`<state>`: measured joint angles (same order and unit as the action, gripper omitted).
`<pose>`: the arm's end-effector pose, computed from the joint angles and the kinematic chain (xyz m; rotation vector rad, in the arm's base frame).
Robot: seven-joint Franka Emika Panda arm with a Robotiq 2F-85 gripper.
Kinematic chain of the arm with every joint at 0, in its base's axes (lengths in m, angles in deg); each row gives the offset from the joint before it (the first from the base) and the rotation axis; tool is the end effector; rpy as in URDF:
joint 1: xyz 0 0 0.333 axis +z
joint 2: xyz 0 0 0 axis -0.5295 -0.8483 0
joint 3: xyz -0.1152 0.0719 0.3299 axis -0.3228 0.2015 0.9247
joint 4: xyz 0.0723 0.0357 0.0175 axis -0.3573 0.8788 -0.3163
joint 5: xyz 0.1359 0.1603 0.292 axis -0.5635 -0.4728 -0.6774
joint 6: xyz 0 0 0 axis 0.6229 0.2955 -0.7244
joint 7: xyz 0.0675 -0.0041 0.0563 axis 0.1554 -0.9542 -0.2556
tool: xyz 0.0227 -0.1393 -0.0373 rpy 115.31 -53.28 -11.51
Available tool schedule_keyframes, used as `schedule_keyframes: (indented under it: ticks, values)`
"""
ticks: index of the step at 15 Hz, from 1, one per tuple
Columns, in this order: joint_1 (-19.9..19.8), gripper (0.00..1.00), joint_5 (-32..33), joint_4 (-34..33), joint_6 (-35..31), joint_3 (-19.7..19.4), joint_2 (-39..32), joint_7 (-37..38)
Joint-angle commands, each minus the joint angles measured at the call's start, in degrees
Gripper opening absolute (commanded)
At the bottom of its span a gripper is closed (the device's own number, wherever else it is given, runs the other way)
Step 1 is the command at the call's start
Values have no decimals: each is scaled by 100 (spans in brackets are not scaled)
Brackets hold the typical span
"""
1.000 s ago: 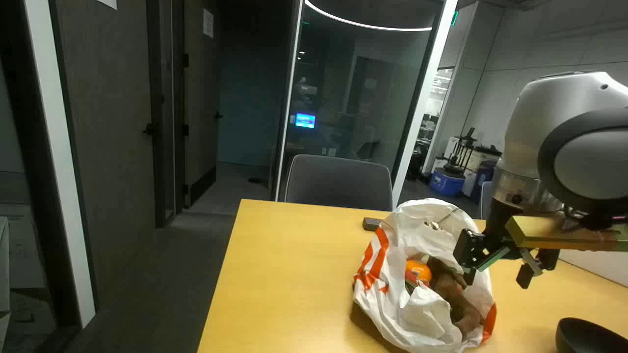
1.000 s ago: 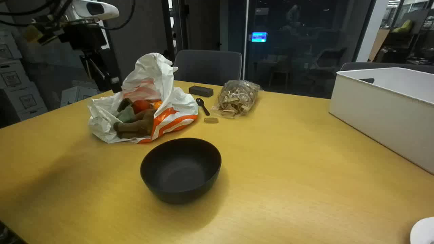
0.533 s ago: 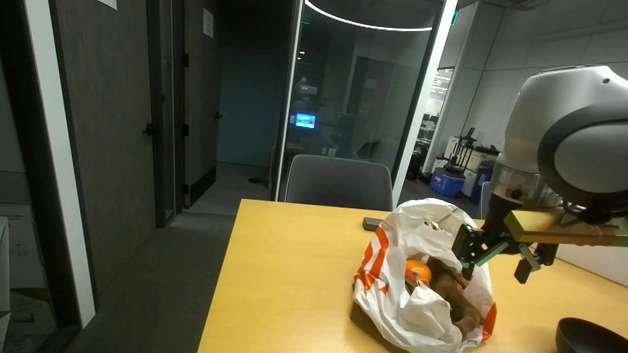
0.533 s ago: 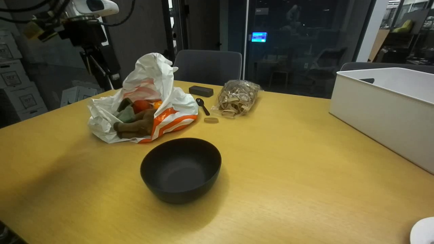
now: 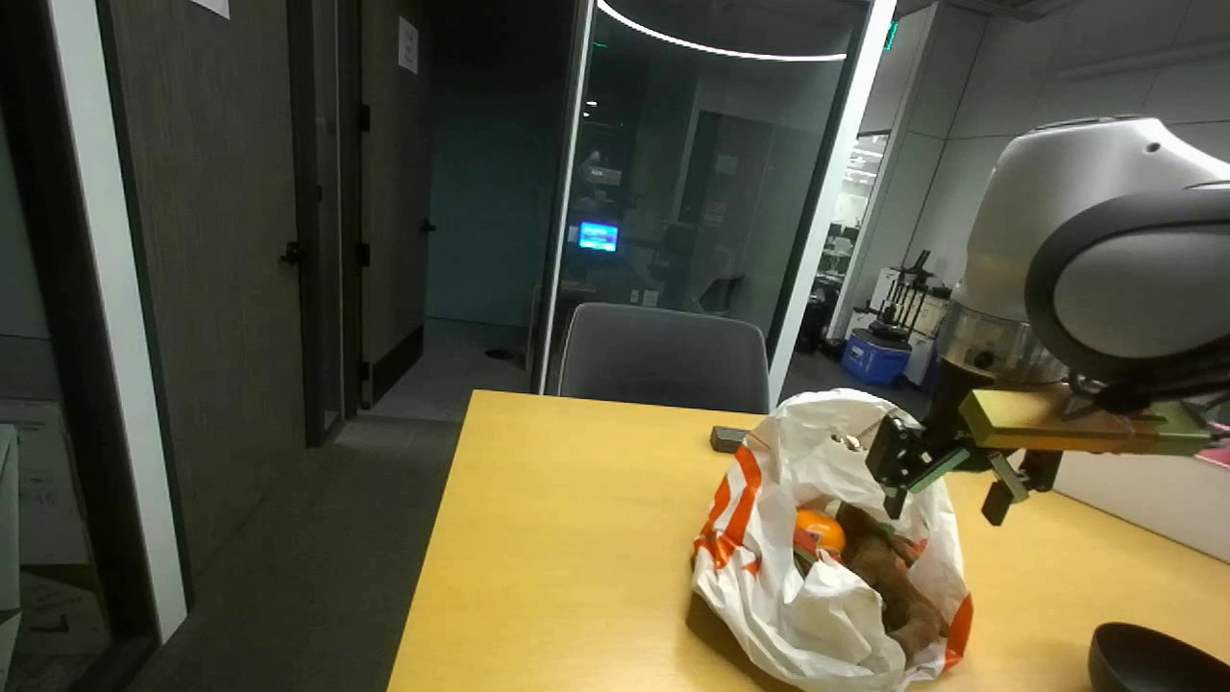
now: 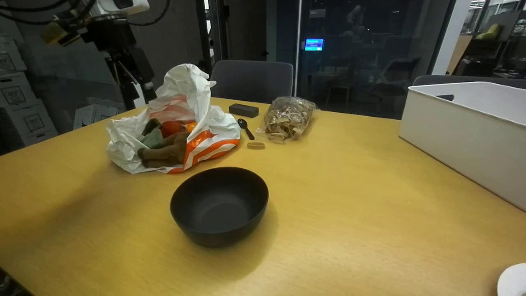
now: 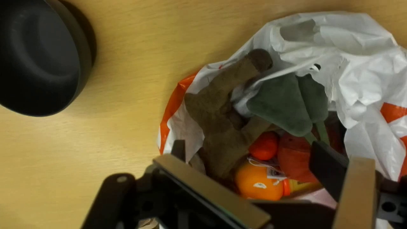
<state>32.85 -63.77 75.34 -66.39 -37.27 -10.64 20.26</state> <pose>0.4248 0.1435 0.4455 2.9425 -0.2424 0.2016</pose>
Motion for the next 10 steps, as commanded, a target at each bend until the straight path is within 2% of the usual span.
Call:
schedule_keyframes:
  ticks: [1,3,6,10]
  values:
    - [169,100,-254,-989,-52,-346,-1024,-116]
    - [242,100,-354,-1437,29,-500,-1568,-116]
    - [366,100,-885,-1827,92,-752,-2146,-386]
    - [562,100,-984,-1827,-76,-1021,-2506,-312]
